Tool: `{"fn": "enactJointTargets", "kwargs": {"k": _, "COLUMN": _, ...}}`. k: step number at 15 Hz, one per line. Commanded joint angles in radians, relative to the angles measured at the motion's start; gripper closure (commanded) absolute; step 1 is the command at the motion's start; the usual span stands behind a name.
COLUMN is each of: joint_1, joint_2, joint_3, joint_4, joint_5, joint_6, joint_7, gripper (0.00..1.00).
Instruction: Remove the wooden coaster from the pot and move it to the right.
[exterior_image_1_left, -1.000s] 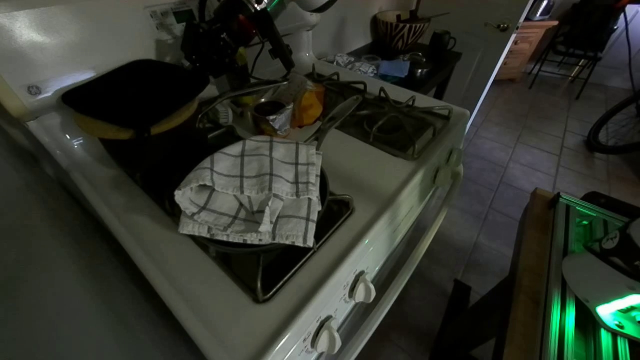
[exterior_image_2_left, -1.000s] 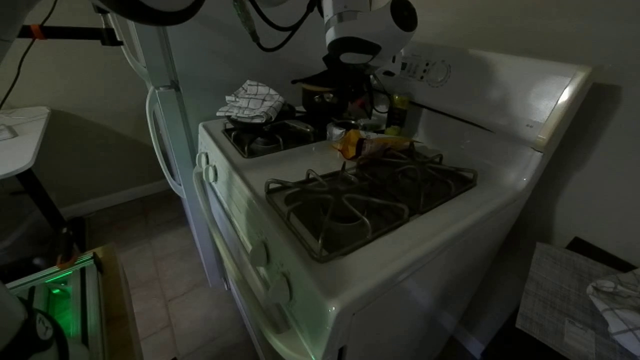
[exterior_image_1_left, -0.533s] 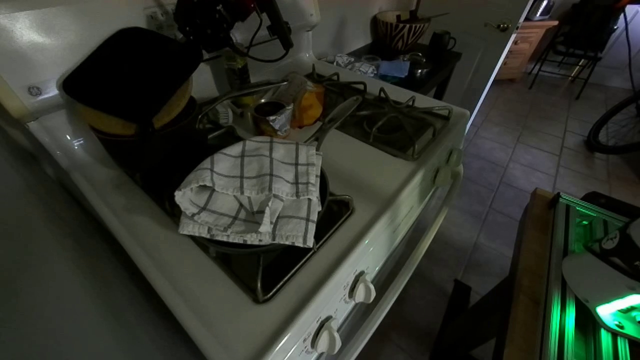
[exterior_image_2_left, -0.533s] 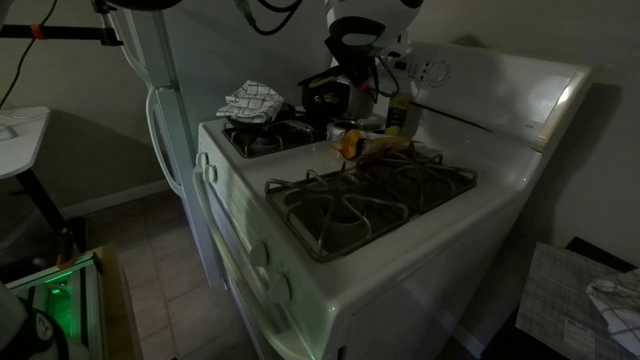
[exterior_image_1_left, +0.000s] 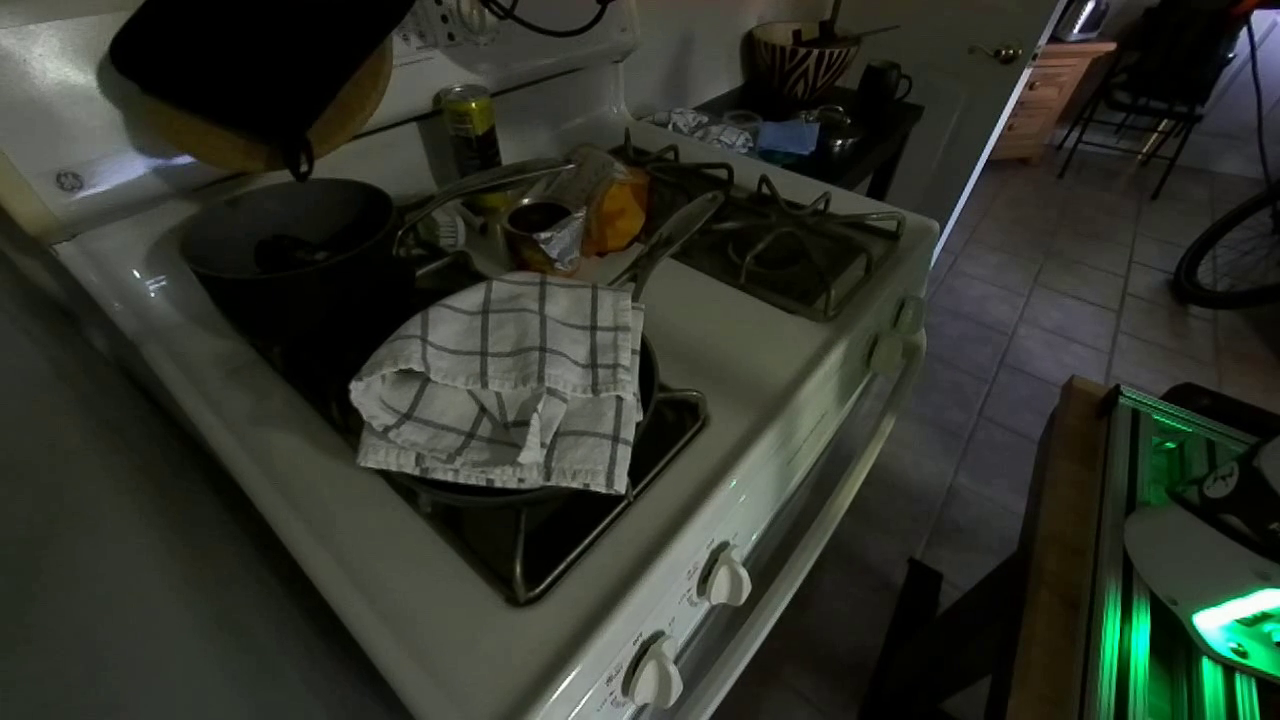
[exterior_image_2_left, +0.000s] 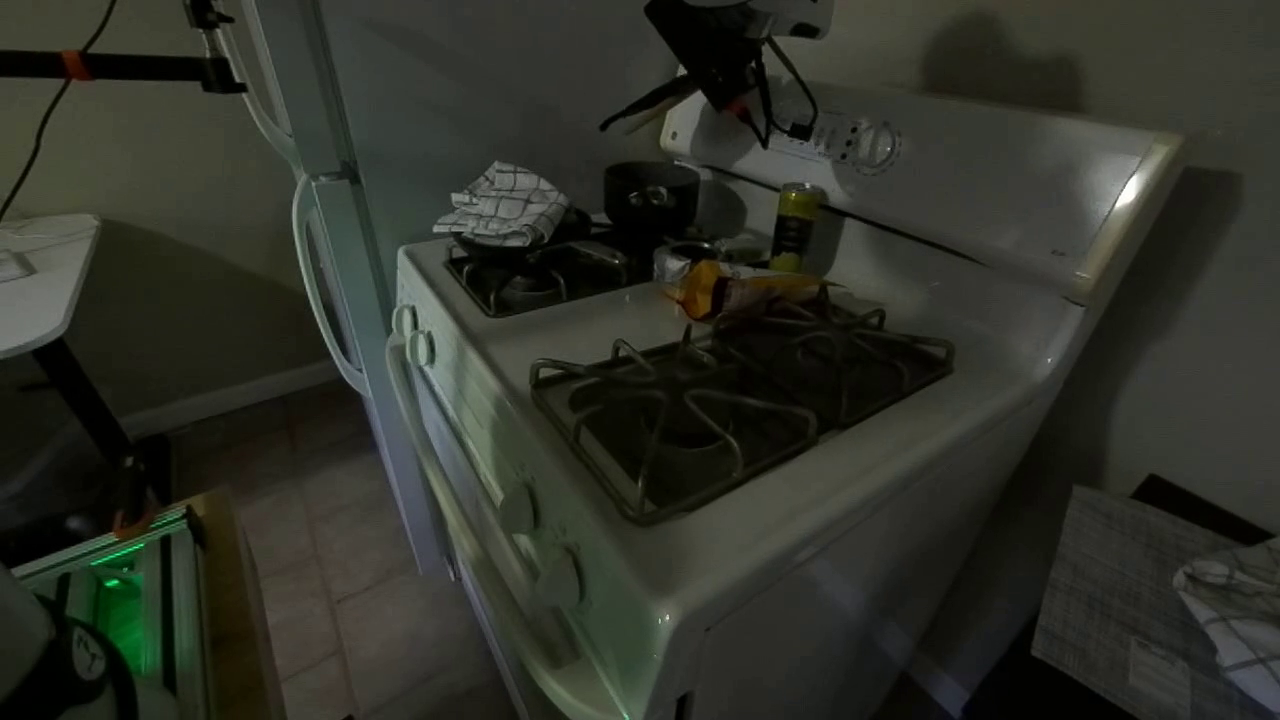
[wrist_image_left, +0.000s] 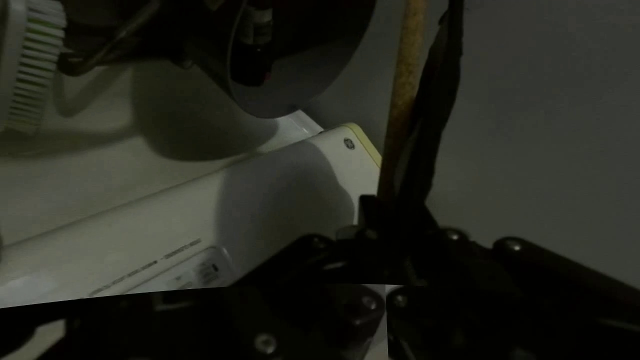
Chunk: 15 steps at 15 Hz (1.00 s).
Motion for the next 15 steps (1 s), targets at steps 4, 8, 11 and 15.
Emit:
{"fn": "enactJointTargets", "kwargs": {"k": 4, "joint_1": -0.093, "joint_2": -0.244, "joint_3": -0.107, "joint_4": -0.388, "joint_5": 0.175, "joint_6": 0.095, "joint_7": -0.01, "gripper": 0.96}}
{"fn": "enactJointTargets", "kwargs": {"k": 8, "joint_1": -0.129, "joint_2": -0.371, "joint_3": -0.169, "joint_4": -0.601, "joint_5": 0.425, "joint_6": 0.17, "joint_7": -0.167, "gripper": 0.96}}
{"fn": "enactJointTargets", "kwargs": {"k": 11, "joint_1": -0.103, "joint_2": -0.313, "joint_3": -0.209, "joint_4": -0.536, "joint_5": 0.382, "joint_6": 0.14, "joint_7": -0.146, "gripper": 0.84}}
{"fn": "enactJointTargets", "kwargs": {"k": 15, "joint_1": -0.113, "joint_2": -0.334, "joint_3": -0.251, "joint_4": -0.555, "joint_5": 0.381, "joint_6": 0.168, "joint_7": -0.101, "gripper": 0.96}}
